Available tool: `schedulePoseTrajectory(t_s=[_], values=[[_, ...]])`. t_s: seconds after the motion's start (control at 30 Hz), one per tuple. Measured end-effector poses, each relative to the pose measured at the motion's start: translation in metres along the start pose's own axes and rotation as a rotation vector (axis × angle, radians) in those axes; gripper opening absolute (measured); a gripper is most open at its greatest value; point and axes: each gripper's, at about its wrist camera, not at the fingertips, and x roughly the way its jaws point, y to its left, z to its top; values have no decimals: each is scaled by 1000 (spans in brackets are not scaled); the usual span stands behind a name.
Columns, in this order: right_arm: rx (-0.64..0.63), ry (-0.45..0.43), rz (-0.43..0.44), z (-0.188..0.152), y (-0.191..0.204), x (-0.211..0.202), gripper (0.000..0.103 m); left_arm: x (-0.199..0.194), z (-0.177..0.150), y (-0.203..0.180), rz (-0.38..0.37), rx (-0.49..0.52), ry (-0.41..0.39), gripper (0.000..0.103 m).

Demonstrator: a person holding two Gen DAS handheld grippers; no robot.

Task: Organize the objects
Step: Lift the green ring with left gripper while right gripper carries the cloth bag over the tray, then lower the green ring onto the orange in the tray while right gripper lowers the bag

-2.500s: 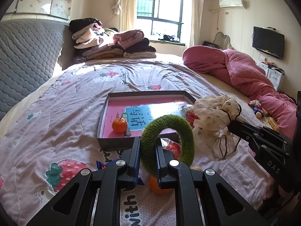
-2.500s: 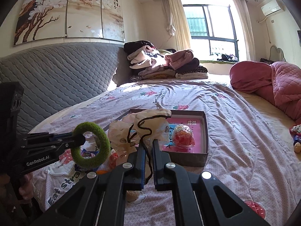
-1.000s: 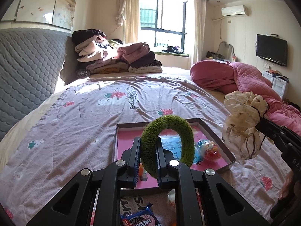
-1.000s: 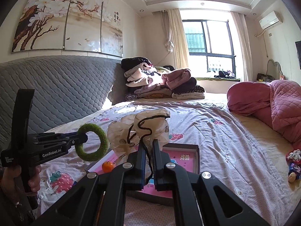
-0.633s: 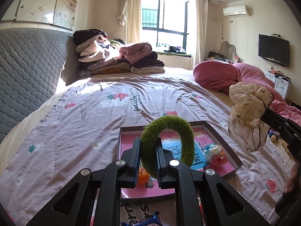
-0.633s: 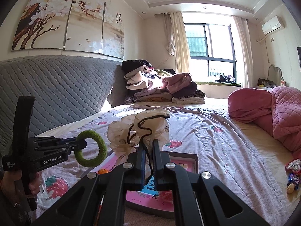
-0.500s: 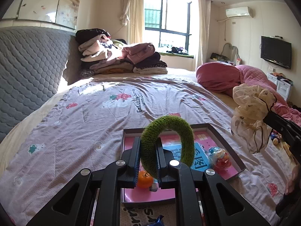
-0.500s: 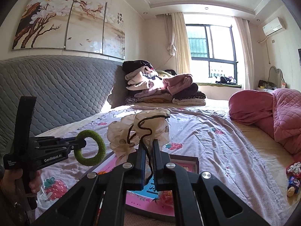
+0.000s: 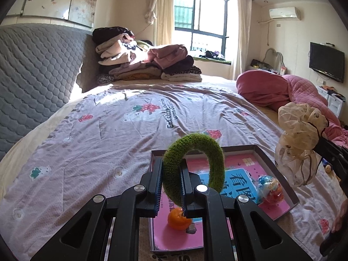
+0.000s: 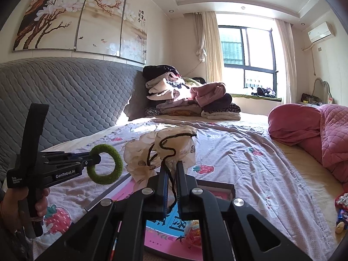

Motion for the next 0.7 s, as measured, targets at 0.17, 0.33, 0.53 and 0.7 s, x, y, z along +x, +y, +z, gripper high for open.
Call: schedulePoseTrajectory(t_s=[0.17,0.33,0.53,0.7], values=[[-15,47,7,-7,3,18,7,23,-6,0,2,-2,41,14],[-21,96,9,-16,4,34,7,38,-11,-1,4,-4,68,14],[-38,157,13,-30,7,49,7,52,-17,4,19,-12,107,14],[-64,216,15,-41,12,61,7,59,-20,7,29,-29,135,14]])
